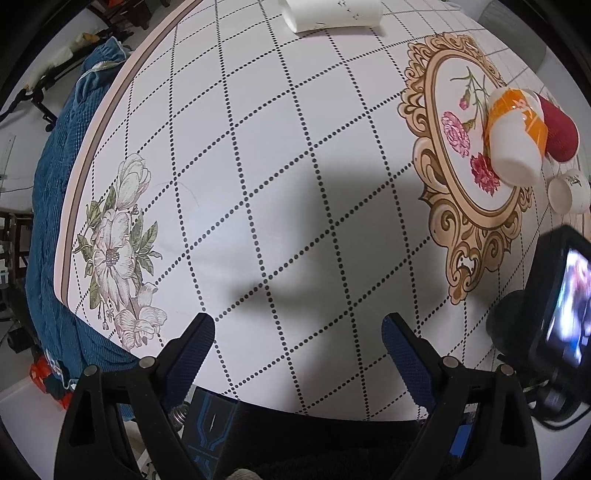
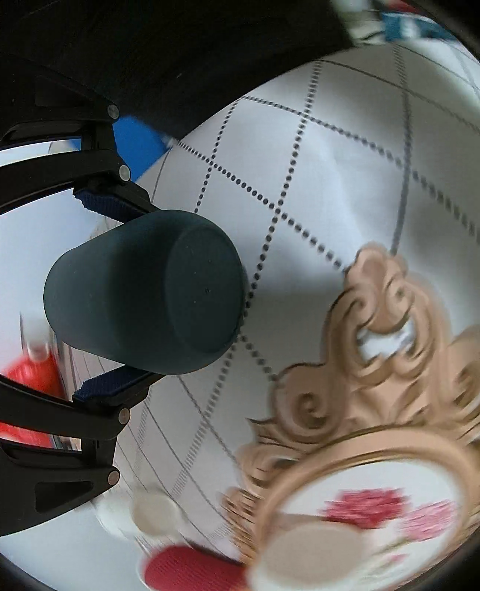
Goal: Flip cup upside down
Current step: 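Turn the teal cup rim-down with the right gripper and lower it onto the table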
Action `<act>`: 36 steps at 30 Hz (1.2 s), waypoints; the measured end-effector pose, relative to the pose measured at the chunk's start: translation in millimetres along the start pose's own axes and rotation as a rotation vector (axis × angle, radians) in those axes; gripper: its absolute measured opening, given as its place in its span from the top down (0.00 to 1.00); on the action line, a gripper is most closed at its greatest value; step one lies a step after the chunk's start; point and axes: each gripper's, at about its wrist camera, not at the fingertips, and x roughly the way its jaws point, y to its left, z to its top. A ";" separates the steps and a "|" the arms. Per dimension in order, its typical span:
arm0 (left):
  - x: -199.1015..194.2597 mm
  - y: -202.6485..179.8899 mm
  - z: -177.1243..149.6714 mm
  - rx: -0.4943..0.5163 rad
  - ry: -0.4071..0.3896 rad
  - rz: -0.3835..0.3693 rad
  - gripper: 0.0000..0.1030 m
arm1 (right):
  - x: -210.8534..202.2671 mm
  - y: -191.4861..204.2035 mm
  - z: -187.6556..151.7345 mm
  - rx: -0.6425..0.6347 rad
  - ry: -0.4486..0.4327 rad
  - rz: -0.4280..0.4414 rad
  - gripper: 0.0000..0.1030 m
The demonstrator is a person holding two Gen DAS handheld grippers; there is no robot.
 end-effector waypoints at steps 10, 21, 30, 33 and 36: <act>-2.4 -7.8 -2.4 0.029 -0.003 0.004 0.10 | 9.0 -48.4 -14.0 0.283 -0.049 0.265 0.31; -7.5 -24.3 -5.0 0.072 -0.012 0.010 0.10 | 22.8 -140.6 -37.6 0.501 -0.117 0.424 0.31; -7.4 -39.4 -4.1 0.107 -0.014 0.019 0.10 | 29.3 -173.8 -80.5 0.610 -0.162 0.483 0.18; -5.2 -47.3 -0.3 0.123 -0.018 0.033 0.10 | 15.2 -183.1 -80.0 0.609 -0.195 0.455 0.18; -3.5 -56.1 4.0 0.142 -0.026 0.040 0.10 | 9.0 -182.4 -91.4 0.627 -0.217 0.444 0.18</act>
